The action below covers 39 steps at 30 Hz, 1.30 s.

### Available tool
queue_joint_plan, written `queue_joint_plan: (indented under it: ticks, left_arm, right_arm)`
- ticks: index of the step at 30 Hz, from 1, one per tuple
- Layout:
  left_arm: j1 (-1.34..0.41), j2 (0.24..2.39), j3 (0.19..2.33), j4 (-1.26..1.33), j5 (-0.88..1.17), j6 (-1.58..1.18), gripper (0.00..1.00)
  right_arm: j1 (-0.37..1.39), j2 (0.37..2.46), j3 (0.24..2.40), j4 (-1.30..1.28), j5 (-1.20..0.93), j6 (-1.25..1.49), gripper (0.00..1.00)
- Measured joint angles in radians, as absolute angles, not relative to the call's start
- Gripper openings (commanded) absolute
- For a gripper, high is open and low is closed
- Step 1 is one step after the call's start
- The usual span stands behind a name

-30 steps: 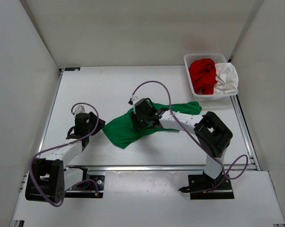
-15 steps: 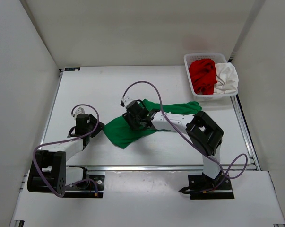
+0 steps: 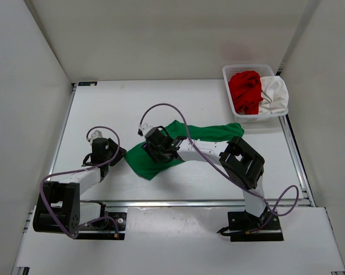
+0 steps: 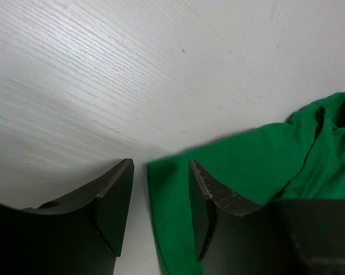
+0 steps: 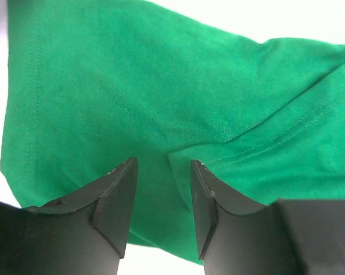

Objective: Fold and stack the t-shirts
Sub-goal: Flatten out the tshirt

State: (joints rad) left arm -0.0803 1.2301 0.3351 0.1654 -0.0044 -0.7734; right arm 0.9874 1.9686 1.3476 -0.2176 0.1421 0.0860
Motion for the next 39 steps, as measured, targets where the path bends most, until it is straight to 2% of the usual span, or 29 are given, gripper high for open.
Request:
queue_joint_plan:
  ticks: [9, 13, 15, 17, 21, 28, 32, 35, 37, 39]
  left_arm:
    - [-0.08, 1.234, 0.334, 0.166, -0.004, -0.777, 0.53]
    - [-0.078, 1.237, 0.334, 0.166, -0.004, -0.779, 0.5]
    - [-0.078, 1.24, 0.334, 0.166, -0.006, -0.779, 0.49]
    - [-0.079, 1.244, 0.334, 0.166, -0.008, -0.78, 0.48]
    - [-0.089, 1.254, 0.342, 0.165, -0.022, -0.779, 0.51]
    - [-0.115, 1.285, 0.38, 0.143, -0.055, -0.775, 0.49]
    - [-0.137, 1.305, 0.405, 0.114, -0.081, -0.767, 0.41]
    - [-0.15, 1.325, 0.425, 0.1, -0.089, -0.763, 0.4]
    - [-0.155, 1.333, 0.43, 0.099, -0.091, -0.764, 0.35]
    - [-0.159, 1.341, 0.433, 0.098, -0.093, -0.764, 0.25]
  right_arm:
    - [0.98, 2.012, 1.351, -0.223, 0.181, 0.076, 0.37]
    - [0.979, 2.012, 1.351, -0.221, 0.211, 0.074, 0.3]
    - [0.979, 2.012, 1.351, -0.221, 0.221, 0.075, 0.24]
    - [0.979, 2.012, 1.351, -0.22, 0.228, 0.074, 0.13]
    - [0.978, 2.012, 1.351, -0.219, 0.236, 0.082, 0.0]
    - [0.949, 1.982, 1.336, -0.217, 0.24, 0.121, 0.0]
    - [0.906, 1.842, 1.255, -0.212, 0.218, 0.161, 0.0]
    - [0.852, 1.703, 1.206, -0.196, 0.196, 0.196, 0.0]
    - [0.818, 1.631, 1.197, -0.18, 0.19, 0.215, 0.0]
    - [0.786, 1.579, 1.187, -0.162, 0.183, 0.233, 0.0]
